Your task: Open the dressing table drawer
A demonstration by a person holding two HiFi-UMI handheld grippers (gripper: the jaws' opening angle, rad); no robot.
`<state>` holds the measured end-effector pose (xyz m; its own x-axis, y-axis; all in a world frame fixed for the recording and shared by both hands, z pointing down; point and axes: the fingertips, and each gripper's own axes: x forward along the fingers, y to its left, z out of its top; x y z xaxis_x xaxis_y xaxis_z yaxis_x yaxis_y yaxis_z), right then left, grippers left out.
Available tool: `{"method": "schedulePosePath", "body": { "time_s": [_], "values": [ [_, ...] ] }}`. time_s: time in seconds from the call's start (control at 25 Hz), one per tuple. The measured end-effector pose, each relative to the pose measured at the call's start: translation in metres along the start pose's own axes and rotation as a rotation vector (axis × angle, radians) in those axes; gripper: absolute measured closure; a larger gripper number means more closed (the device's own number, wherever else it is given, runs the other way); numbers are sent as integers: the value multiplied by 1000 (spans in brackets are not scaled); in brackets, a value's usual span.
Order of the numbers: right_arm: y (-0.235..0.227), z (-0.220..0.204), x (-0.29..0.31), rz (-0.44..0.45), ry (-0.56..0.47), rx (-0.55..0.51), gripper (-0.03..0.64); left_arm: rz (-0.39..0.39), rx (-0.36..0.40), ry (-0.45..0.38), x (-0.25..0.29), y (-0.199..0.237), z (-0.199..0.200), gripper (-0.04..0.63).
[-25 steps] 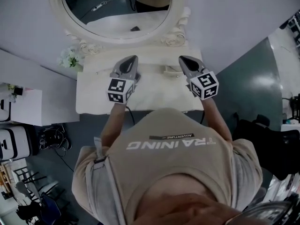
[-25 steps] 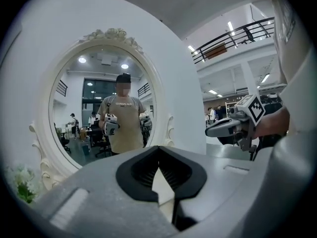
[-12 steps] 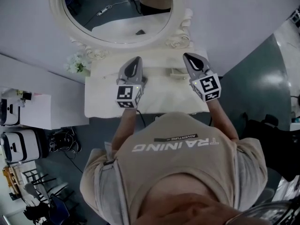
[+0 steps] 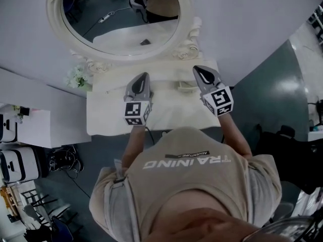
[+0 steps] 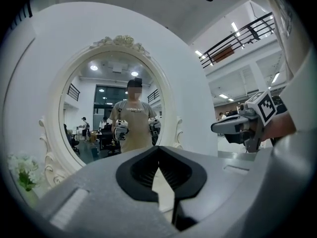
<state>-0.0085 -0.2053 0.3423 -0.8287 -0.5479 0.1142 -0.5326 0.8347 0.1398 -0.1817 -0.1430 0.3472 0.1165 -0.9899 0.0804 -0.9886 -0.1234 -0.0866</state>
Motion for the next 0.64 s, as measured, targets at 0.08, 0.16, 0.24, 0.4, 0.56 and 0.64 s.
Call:
{"method": "schedulePosePath", "body": {
  "time_s": [0.08, 0.16, 0.24, 0.4, 0.56, 0.64],
  "values": [
    [1, -1, -1, 12, -2, -4, 614, 0, -24, 13, 1, 1, -5, 588],
    [2, -2, -4, 16, -1, -4, 614, -5, -32, 17, 0, 2, -6, 588],
    [3, -2, -3, 14, 1, -6, 614, -8, -30, 14, -1, 4, -5, 588],
    [11, -1, -1, 27, 8, -21, 614, -10, -36, 14, -9, 2, -12, 588],
    [20, -5, 4, 11, 8, -4, 614, -14, -58, 21, -19, 8, -23, 588],
    [25, -8, 8, -3, 6, 16, 614, -22, -60, 28, -24, 13, -29, 588]
  ]
}}
